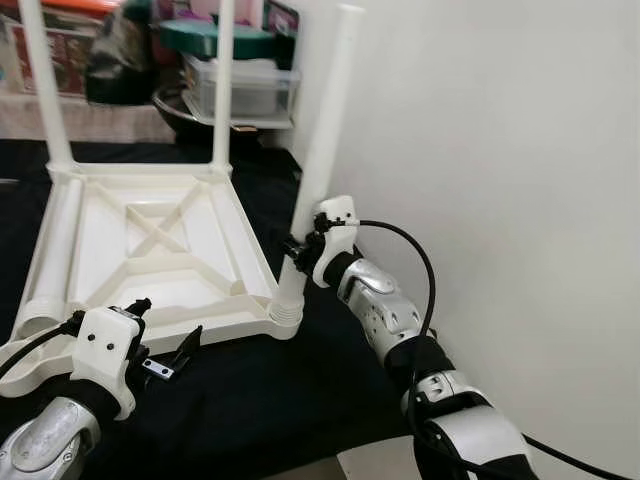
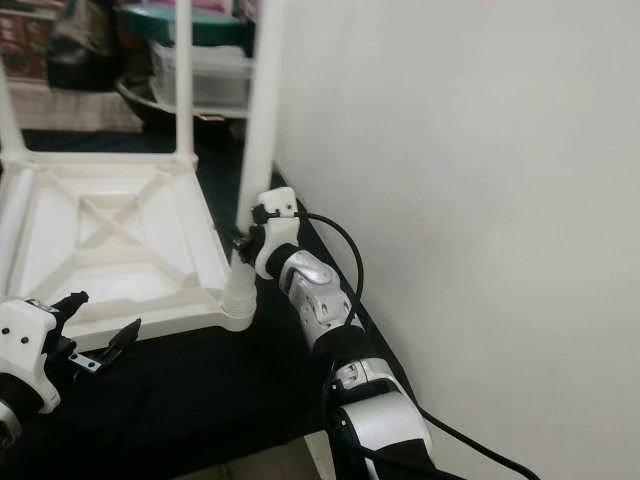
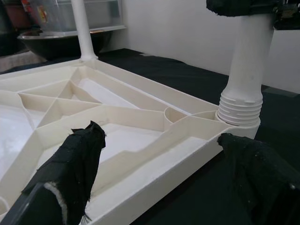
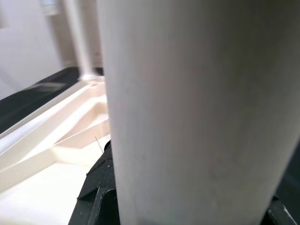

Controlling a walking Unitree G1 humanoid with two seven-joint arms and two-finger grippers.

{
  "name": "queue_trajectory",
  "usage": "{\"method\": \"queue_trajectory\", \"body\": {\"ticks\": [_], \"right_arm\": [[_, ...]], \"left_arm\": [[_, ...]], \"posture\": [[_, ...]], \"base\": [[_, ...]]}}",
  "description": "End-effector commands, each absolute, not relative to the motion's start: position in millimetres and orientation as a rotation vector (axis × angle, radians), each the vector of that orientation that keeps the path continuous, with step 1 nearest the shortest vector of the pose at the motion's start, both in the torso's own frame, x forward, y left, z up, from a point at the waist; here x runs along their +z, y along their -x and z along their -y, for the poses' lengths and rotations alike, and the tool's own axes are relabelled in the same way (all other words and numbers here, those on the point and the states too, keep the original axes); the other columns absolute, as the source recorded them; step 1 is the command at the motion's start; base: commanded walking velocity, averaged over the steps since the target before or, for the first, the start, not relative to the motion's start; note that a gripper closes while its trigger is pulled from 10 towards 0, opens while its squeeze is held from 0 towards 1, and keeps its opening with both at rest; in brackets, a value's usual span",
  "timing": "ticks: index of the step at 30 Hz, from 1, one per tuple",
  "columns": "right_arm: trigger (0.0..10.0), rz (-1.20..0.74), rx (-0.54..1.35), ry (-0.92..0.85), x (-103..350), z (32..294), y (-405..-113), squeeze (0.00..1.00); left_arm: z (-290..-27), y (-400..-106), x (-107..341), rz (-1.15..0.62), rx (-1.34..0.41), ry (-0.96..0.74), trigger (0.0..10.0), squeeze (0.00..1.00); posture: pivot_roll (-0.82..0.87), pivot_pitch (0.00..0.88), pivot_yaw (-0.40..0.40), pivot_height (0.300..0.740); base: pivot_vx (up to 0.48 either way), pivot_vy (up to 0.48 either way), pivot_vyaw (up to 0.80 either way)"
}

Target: Building children table

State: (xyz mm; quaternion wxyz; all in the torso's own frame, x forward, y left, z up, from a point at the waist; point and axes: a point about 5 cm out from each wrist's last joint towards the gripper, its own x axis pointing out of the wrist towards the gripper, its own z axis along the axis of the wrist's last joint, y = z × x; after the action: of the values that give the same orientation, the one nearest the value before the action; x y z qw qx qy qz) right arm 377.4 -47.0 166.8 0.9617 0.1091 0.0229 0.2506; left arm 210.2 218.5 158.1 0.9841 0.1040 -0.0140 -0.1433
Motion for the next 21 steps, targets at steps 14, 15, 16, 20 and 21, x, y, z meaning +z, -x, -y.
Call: {"method": "queue_trajectory", "body": {"ticks": [14, 15, 16, 20, 21], "right_arm": [[0.0, 0.041, 0.128, -0.171, 167.0, 69.5, -359.4, 0.0], [0.0, 0.041, 0.128, -0.171, 167.0, 69.5, -359.4, 0.0], [0.0, 0.056, 0.132, -0.162, 169.1, 68.1, -357.9, 0.0], [0.0, 0.095, 0.142, -0.164, 174.0, 68.5, -354.6, 0.0], [0.0, 0.111, 0.171, -0.183, 176.1, 67.8, -353.8, 0.0]], "left_arm": [[-217.7, -220.9, 159.1, 0.049, -0.265, -0.202, 10.0, 0.0], [-217.7, -220.9, 159.1, 0.049, -0.265, -0.202, 10.0, 0.0], [-217.4, -221.0, 159.0, 0.049, -0.266, -0.202, 10.0, 0.0], [-218.8, -222.5, 159.2, 0.048, -0.268, -0.204, 10.0, 0.0], [-219.5, -223.6, 159.5, 0.048, -0.269, -0.205, 10.0, 0.0]], "posture": [[0.21, 0.0, -0.16, 0.74], [0.21, 0.0, -0.16, 0.74], [0.21, 0.0, -0.153, 0.74], [0.2, 0.0, -0.146, 0.74], [0.2, 0.0, -0.146, 0.74]], "base": [[0.0, 0.0, 0.0], [0.0, 0.0, 0.0], [0.0, 0.0, 0.0], [0.0, 0.0, 0.0], [0.0, 0.0, 0.0]]}}
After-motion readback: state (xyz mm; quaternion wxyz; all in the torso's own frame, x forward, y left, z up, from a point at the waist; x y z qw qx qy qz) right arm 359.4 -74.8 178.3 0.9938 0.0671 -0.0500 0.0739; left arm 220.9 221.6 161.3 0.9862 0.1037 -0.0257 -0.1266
